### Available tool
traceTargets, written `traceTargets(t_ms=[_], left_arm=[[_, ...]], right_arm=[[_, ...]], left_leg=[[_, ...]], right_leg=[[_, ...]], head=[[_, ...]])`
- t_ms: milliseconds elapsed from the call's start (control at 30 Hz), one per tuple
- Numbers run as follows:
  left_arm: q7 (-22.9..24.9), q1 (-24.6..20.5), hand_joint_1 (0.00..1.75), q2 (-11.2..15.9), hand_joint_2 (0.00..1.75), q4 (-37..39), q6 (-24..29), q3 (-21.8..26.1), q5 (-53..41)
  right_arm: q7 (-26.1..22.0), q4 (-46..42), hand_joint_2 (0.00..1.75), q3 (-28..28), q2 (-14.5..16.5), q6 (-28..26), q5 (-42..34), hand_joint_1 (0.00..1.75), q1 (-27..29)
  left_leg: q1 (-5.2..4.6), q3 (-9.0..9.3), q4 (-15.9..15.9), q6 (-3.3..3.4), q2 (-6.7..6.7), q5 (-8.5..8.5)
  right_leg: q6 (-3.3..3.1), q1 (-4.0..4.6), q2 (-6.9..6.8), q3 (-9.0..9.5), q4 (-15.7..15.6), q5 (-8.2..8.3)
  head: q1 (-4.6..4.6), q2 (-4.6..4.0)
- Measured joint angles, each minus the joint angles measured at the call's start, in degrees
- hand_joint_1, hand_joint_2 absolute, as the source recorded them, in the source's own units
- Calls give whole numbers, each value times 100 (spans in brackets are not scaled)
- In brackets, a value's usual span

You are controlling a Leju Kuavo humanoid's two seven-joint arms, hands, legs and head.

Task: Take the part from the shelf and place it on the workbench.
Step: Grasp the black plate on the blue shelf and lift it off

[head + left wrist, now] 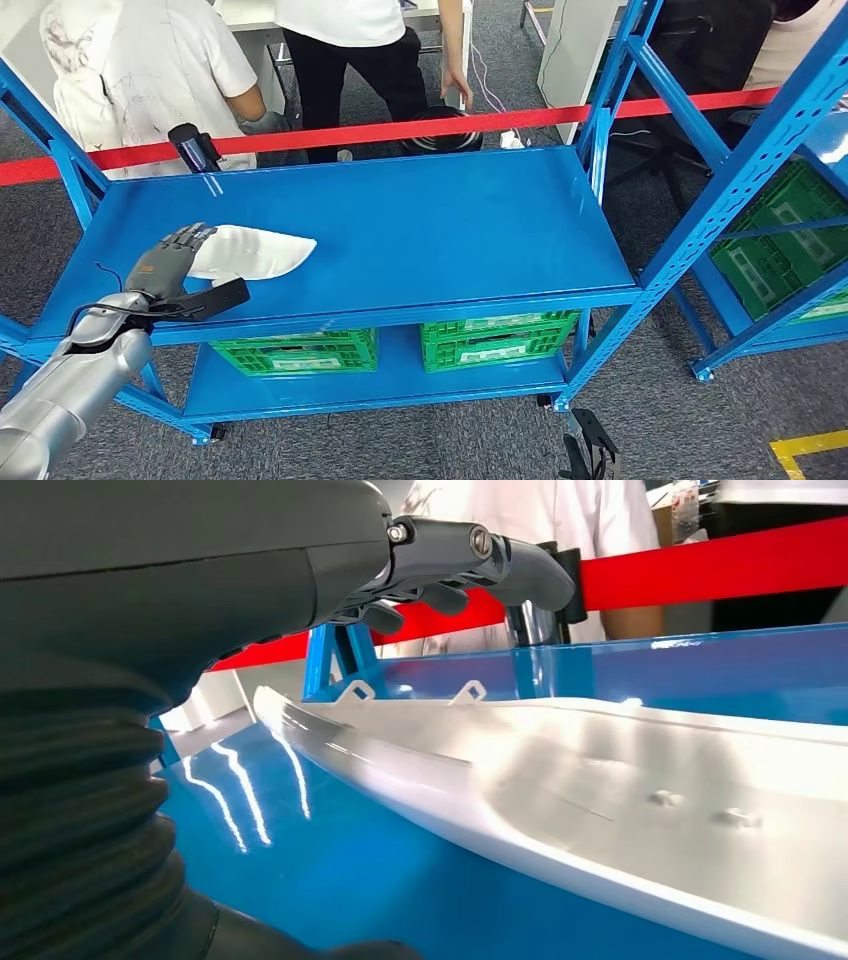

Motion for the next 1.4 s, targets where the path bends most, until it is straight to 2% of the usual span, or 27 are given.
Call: traceTargets(t_ms=[67, 200, 267, 1400], left_arm=[[5, 0, 6, -38, 175, 1, 5, -1, -18], [30, 0, 162, -115, 175, 2, 34, -6, -48], [44, -1, 172, -148, 175, 2, 57, -9, -59], [95, -73, 175, -315, 175, 2, 87, -37, -72]], right_arm=[[6, 0, 0, -14, 0, -11, -3, 0, 0], [22, 0, 0, -31, 0, -17, -5, 0, -1], [26, 0, 0, -32, 0, -17, -5, 0, -1], [4, 0, 0, -73, -1, -22, -47, 0, 1]], left_leg=[[0, 0, 0, 0, 0, 0], [0, 0, 0, 0, 0, 0], [0, 0, 0, 0, 0, 0], [0, 1, 0, 0, 0, 0]], right_leg=[[0, 0, 0, 0, 0, 0], [0, 0, 0, 0, 0, 0], [0, 0, 0, 0, 0, 0], [0, 0, 0, 3, 0, 1]], head=[[0, 0], [0, 0], [0, 0], [0, 0]])
